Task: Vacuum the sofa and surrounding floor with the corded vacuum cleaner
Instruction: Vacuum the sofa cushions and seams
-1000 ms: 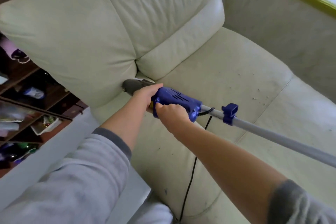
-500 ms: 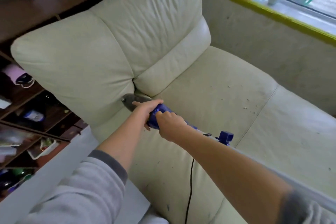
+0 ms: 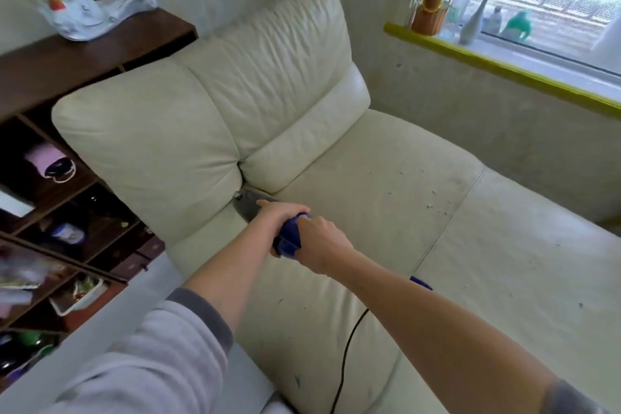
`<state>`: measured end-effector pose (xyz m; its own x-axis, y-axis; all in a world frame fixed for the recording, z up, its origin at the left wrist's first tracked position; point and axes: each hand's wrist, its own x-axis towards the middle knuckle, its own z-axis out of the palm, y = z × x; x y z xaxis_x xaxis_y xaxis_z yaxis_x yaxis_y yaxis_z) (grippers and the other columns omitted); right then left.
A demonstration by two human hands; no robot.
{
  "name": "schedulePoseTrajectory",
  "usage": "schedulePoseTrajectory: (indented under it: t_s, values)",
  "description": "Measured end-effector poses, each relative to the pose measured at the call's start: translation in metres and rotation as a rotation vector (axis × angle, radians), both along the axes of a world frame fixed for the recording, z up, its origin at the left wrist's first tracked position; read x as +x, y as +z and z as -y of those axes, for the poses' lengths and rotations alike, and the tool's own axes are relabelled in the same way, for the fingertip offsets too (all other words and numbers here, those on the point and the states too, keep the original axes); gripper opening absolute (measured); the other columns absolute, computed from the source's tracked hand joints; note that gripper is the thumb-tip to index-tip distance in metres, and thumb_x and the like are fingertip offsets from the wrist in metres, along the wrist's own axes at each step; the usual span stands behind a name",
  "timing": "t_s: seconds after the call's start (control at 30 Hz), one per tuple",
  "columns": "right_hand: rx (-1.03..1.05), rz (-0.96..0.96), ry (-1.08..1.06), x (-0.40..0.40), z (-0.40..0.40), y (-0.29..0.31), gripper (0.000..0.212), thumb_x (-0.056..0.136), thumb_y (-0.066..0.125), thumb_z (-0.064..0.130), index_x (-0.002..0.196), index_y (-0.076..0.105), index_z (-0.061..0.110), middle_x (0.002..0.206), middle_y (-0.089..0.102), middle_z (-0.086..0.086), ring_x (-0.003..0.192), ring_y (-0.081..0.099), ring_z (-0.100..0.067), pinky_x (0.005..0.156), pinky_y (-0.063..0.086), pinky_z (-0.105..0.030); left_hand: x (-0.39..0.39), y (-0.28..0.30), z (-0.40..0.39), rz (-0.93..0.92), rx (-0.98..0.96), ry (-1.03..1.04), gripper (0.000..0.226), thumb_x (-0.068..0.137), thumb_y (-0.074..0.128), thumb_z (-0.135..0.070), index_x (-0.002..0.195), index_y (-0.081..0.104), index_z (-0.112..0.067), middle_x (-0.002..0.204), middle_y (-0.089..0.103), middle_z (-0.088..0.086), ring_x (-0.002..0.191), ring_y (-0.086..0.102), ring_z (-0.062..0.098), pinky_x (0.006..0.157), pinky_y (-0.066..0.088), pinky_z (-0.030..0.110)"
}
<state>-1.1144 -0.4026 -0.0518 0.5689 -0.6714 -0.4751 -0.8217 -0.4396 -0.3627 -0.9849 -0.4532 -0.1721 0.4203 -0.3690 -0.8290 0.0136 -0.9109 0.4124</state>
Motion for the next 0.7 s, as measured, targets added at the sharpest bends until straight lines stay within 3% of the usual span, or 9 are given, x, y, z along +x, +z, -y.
schedulePoseTrajectory:
  t_s: [0.07, 0.13, 0.23, 0.37, 0.57, 0.63, 0.7]
  values:
    - [-0.018, -0.004, -0.017, -0.008, -0.007, -0.004, 0.036, 0.093, 0.054, 0.021, 0.123, 0.046, 0.003, 0.115, 0.057, -0.014, 0.1, 0.06, -0.031, 0.073, 0.045, -0.034, -0.016, 0.063, -0.024, 0.027, -0.006, -0.007, 0.121, 0.065, 0.079, -0.047, 0.149, -0.004, -0.019, 0.123, 0.058, 0.023, 0.082, 0.065, 0.046, 0.063, 0.056, 0.055]
    - [-0.024, 0.0, -0.038, -0.015, -0.011, -0.005, 0.034, 0.092, 0.053, 0.016, 0.123, 0.046, 0.003, 0.112, 0.059, -0.014, 0.096, 0.061, -0.03, 0.073, 0.048, -0.034, -0.022, 0.055, -0.021, 0.101, -0.011, -0.034, 0.128, 0.06, 0.08, -0.049, 0.151, -0.007, -0.025, 0.128, 0.053, 0.019, 0.088, 0.063, 0.045, 0.067, 0.055, 0.058]
    - [0.017, 0.074, -0.111, -0.022, -0.014, -0.004, 0.035, 0.091, 0.051, 0.012, 0.124, 0.043, 0.005, 0.109, 0.058, -0.015, 0.093, 0.062, -0.031, 0.076, 0.055, -0.038, -0.034, 0.074, -0.02, 0.19, -0.038, -0.118, 0.131, 0.062, 0.079, -0.05, 0.152, -0.014, -0.028, 0.14, 0.044, 0.014, 0.094, 0.059, 0.041, 0.065, 0.057, 0.051]
    - [0.114, 0.117, -0.197, -0.022, -0.007, 0.001, 0.033, 0.087, 0.05, 0.007, 0.12, 0.044, 0.007, 0.103, 0.058, -0.017, 0.08, 0.064, -0.033, 0.071, 0.059, -0.044, -0.035, 0.085, -0.011, 0.304, -0.034, -0.197, 0.128, 0.066, 0.075, -0.05, 0.151, -0.017, -0.025, 0.14, 0.045, 0.016, 0.104, 0.057, 0.041, 0.078, 0.057, 0.049]
    - [0.128, 0.116, -0.145, -0.021, -0.001, -0.009, 0.031, 0.087, 0.051, 0.008, 0.118, 0.047, 0.006, 0.102, 0.059, -0.016, 0.085, 0.065, -0.033, 0.076, 0.058, -0.045, -0.031, 0.072, -0.012, 0.309, -0.011, -0.159, 0.127, 0.065, 0.076, -0.049, 0.152, -0.014, -0.026, 0.135, 0.049, 0.015, 0.094, 0.059, 0.04, 0.064, 0.057, 0.046]
    - [0.132, 0.157, -0.172, -0.021, 0.004, -0.016, 0.031, 0.088, 0.05, 0.008, 0.118, 0.046, 0.007, 0.098, 0.057, -0.015, 0.076, 0.063, -0.031, 0.07, 0.058, -0.043, -0.028, 0.068, -0.006, 0.332, -0.008, -0.174, 0.124, 0.067, 0.075, -0.049, 0.152, -0.012, -0.025, 0.137, 0.048, 0.014, 0.102, 0.057, 0.039, 0.068, 0.057, 0.044]
    - [0.168, 0.195, -0.211, -0.019, 0.01, -0.021, 0.029, 0.088, 0.048, 0.008, 0.117, 0.045, 0.007, 0.093, 0.057, -0.015, 0.058, 0.059, -0.027, 0.054, 0.057, -0.038, -0.024, 0.065, 0.0, 0.339, -0.005, -0.193, 0.123, 0.068, 0.076, -0.048, 0.153, -0.01, -0.023, 0.141, 0.045, 0.012, 0.112, 0.054, 0.037, 0.077, 0.056, 0.044]
